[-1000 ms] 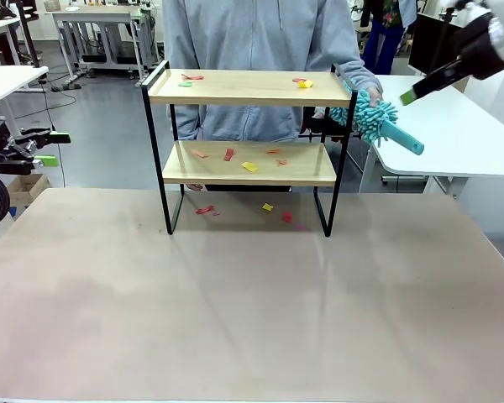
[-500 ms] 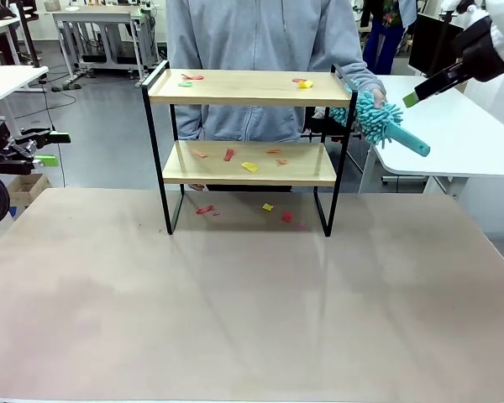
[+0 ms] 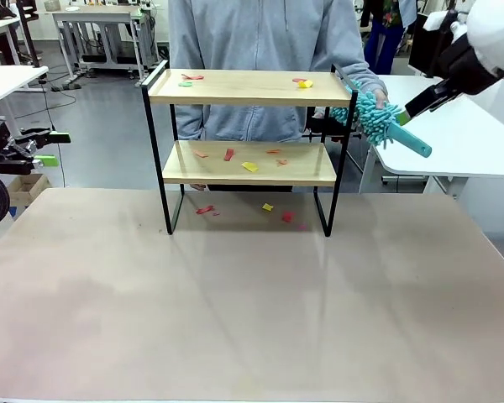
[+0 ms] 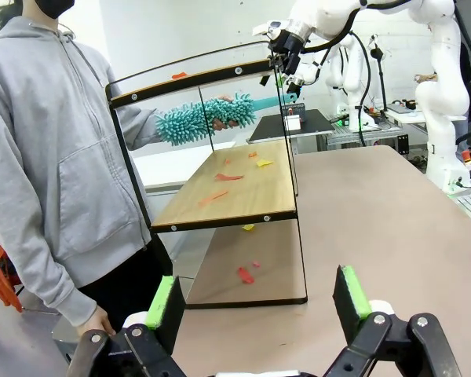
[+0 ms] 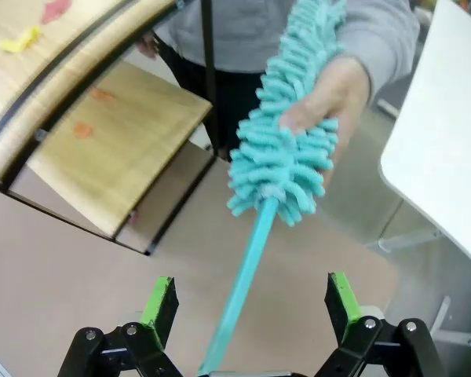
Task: Clean the shelf.
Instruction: Pick up the Duster handed by the human.
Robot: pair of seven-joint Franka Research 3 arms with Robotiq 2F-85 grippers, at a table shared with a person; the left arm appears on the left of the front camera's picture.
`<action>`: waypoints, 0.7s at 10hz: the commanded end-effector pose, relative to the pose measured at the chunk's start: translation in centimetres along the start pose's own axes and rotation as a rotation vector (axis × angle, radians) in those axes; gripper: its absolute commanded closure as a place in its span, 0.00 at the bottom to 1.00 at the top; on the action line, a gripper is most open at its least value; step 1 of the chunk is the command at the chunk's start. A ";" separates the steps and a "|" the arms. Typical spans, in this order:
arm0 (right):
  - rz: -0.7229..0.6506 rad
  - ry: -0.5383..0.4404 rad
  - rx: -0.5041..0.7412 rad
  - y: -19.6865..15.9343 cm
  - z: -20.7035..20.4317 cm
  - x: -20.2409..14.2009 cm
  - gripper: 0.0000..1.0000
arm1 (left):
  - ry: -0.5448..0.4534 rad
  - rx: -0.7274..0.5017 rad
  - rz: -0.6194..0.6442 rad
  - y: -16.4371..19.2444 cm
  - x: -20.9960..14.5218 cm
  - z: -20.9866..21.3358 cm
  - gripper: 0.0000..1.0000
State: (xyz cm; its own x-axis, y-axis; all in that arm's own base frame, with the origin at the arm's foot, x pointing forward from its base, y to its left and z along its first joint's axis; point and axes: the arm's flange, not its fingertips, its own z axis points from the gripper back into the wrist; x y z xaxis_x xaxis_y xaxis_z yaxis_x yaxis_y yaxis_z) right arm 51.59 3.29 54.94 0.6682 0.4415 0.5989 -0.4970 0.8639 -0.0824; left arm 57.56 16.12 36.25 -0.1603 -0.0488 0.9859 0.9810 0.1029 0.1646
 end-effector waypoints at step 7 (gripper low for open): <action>-0.067 0.164 -0.027 1.0 -2.5 -1.2 0.03 | 0.006 0.003 -0.005 -0.2 0.2 -0.2 0.00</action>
State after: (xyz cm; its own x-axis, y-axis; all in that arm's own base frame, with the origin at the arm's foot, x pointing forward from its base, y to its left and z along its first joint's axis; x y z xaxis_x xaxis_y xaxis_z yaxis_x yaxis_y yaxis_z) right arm 51.90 4.00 51.79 0.7550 0.4408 0.4854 -0.4741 0.8784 -0.0603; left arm 57.56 16.12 36.25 -0.1602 -0.0488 0.9859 0.9810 0.1030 0.1645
